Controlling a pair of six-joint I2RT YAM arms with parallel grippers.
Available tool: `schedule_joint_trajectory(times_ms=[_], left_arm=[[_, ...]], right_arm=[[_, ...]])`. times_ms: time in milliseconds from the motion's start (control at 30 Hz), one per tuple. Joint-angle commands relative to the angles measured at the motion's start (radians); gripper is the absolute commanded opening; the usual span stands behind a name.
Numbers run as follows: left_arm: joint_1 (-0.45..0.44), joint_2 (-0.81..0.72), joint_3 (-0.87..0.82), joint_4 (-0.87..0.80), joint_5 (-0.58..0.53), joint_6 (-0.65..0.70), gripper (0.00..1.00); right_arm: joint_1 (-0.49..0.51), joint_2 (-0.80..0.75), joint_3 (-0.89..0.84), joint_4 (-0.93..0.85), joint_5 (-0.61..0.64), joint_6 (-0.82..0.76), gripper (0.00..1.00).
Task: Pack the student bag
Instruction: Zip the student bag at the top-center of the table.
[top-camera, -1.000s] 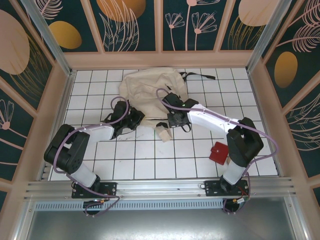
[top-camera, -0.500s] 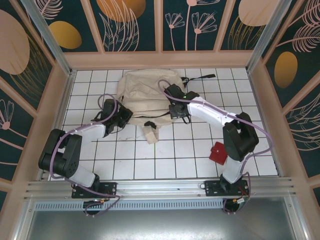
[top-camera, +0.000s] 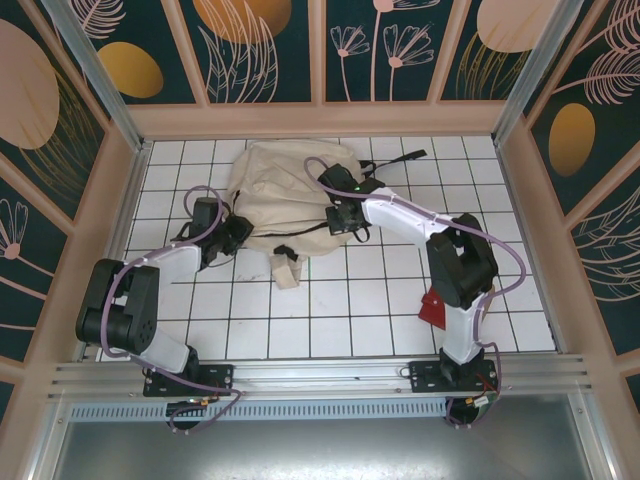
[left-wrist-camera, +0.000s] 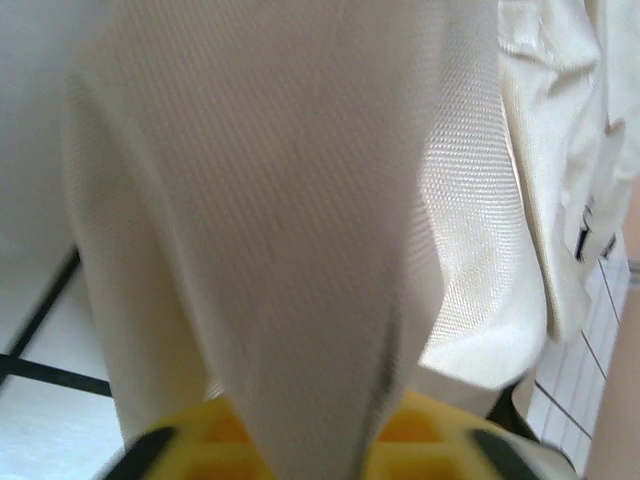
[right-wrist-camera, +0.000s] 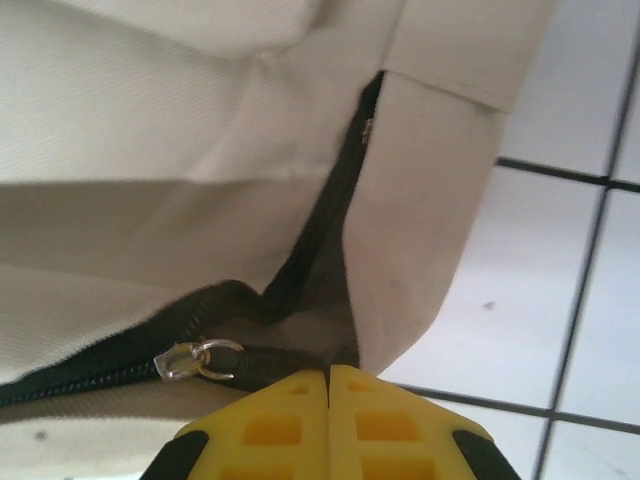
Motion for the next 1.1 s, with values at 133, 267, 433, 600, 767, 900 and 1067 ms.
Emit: schedule_joint_trajectory(times_ms=[133,267,433,600,767,900,1067], left_arm=[[0.032,-0.125,0.038,-0.248,-0.179,0.081,0.71],[0.031,-0.231,0.003,-0.34,-0.182,0.06,0.73],[0.014,-0.336,-0.099,-0.272,-0.033,-0.063,0.69],[-0.054,-0.347,-0.114,-0.189,0.022,-0.167,0.66],[-0.114,-0.331,-0.157,-0.074,0.014,-0.298,0.62],[-0.123,-0.287,-0.172,0.023,-0.001,-0.335,0.58],[-0.132,-0.209,-0.161,0.089,-0.005,-0.347,0.54]], right_arm=[[0.086,-0.063,0.018,0.068,-0.438,-0.03,0.0],[0.124,-0.016,0.07,0.087,-0.485,-0.028,0.0],[0.152,0.044,0.166,0.099,-0.514,-0.036,0.0],[0.174,0.101,0.245,0.092,-0.514,-0.047,0.0],[0.178,0.094,0.217,0.098,-0.522,-0.045,0.0],[0.188,0.061,0.169,0.096,-0.543,-0.049,0.0],[0.196,0.002,0.102,0.073,-0.572,-0.062,0.0]])
